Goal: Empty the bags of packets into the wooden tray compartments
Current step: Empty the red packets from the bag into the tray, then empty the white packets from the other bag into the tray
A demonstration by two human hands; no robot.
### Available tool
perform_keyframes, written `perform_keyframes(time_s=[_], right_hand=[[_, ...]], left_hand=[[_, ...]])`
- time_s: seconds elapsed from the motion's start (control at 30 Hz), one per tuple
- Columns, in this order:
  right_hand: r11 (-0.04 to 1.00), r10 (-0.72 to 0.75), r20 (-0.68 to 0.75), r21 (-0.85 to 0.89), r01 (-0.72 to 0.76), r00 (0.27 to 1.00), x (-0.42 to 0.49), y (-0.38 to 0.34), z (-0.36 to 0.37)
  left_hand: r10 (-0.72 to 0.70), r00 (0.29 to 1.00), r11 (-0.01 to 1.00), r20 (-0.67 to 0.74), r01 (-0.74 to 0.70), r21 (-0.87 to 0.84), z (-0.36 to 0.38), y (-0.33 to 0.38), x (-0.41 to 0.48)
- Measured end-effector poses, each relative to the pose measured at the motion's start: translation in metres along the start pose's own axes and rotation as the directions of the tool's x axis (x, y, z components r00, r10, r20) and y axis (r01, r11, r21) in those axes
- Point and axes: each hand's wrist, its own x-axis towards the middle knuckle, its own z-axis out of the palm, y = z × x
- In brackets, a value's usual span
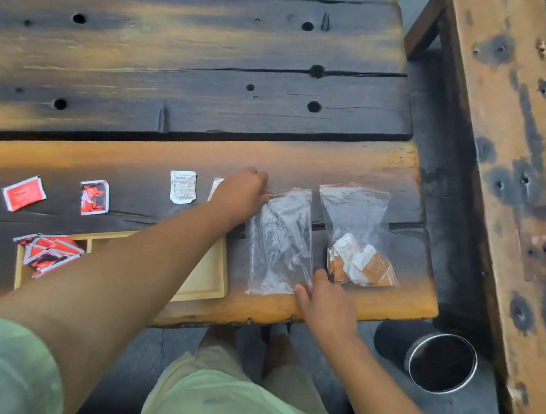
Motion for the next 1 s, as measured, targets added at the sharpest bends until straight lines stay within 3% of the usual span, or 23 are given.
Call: perform_keyframes(time_s=[0.23, 0.43, 0.47, 0.57, 0.63, 0.8, 0.9, 1.0], right_hand=[[1.0, -0.026, -0.002, -0.014, 0.026, 1.0, -0.007, -0.001, -0.008], [0.986, -0.063, 0.126, -0.147, 0.081, 0.99, -0.002, 0.016, -0.055], [0.99, -0.087, 0.175, -0.096, 0.105, 0.981, 0.0, 0.02, -0.065], [0.957, -0.125, 0.319, 0.287, 0.03, 0.94, 0.004, 0.031, -0.094], [0.915, -0.123, 0.273, 0.404, 0.002, 0.954, 0.014, 0.044, -0.106], [0.871, 0.006, -0.014, 0.491, 0.002, 1.0, 0.038, 0.075, -0.123], [0.872, 0.032, -0.081, 0.489, 0.011, 0.996, 0.052, 0.09, -0.123], [0.881, 0.049, -0.103, 0.473, 0.005, 0.993, 0.065, 0.102, -0.118]], left_hand=[[-0.097, 0.99, 0.989, -0.104, 0.108, 0.104, -0.002, 0.013, -0.01], [-0.155, 0.981, 0.988, -0.114, 0.151, -0.041, 0.002, 0.024, -0.031], [-0.171, 0.98, 0.983, -0.102, 0.162, -0.088, 0.003, 0.028, -0.036], [-0.246, 0.968, 0.936, -0.039, 0.227, -0.268, 0.01, 0.044, -0.048], [-0.267, 0.963, 0.866, 0.029, 0.253, -0.432, 0.016, 0.062, -0.056], [-0.25, 0.956, 0.625, 0.156, 0.282, -0.728, 0.04, 0.104, -0.065], [-0.329, 0.928, 0.488, 0.175, 0.326, -0.81, 0.05, 0.126, -0.064], [-0.38, 0.903, 0.448, 0.199, 0.368, -0.814, 0.057, 0.144, -0.061]])
